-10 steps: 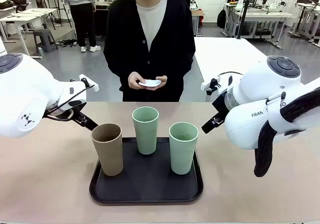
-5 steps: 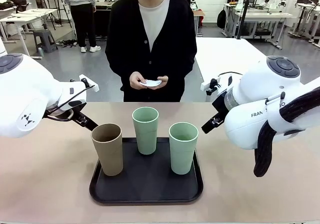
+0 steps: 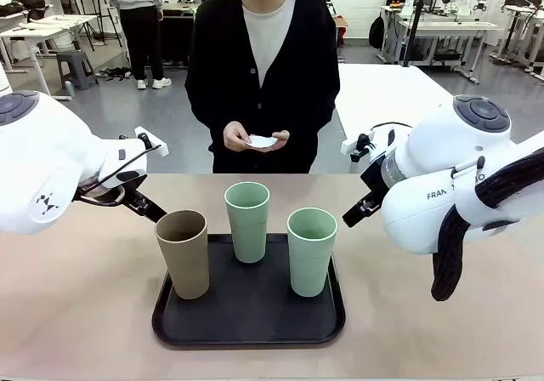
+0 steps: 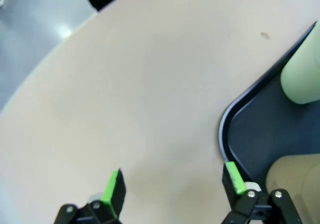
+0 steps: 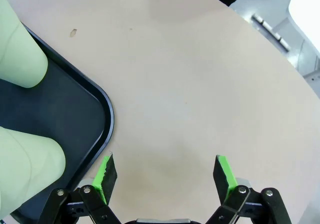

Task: Place coasters on the table and set cups on them.
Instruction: Pick up one Reusable plastic cup and place it on a coaster set by the human.

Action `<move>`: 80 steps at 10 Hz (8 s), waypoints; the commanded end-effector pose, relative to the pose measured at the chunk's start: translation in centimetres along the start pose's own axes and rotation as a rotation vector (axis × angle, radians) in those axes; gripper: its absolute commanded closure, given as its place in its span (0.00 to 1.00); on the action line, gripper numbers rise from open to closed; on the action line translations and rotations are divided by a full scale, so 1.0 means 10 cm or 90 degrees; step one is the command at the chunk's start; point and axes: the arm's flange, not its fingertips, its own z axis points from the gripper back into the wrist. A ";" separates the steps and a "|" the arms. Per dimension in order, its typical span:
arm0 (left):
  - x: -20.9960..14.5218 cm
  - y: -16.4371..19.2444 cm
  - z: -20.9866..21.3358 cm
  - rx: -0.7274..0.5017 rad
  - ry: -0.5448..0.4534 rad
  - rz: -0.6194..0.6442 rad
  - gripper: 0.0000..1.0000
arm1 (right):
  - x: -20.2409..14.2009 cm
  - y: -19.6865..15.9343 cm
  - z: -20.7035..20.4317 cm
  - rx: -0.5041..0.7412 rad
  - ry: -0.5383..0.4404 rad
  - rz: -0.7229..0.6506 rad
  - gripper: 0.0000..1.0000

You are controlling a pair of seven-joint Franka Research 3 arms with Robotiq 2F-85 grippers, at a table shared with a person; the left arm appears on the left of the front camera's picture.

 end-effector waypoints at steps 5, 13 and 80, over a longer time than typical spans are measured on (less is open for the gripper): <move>-0.44 -0.20 1.53 -0.007 0.045 -0.006 0.00 | -0.38 0.53 1.40 -0.058 0.123 -0.048 0.00; -0.23 0.09 1.86 0.008 0.097 0.004 0.00 | -0.27 0.54 1.67 -0.058 0.207 -0.059 0.00; -0.73 1.04 0.53 -0.496 -0.366 -0.426 0.00 | -2.55 -1.71 2.26 0.454 -0.055 -0.491 0.00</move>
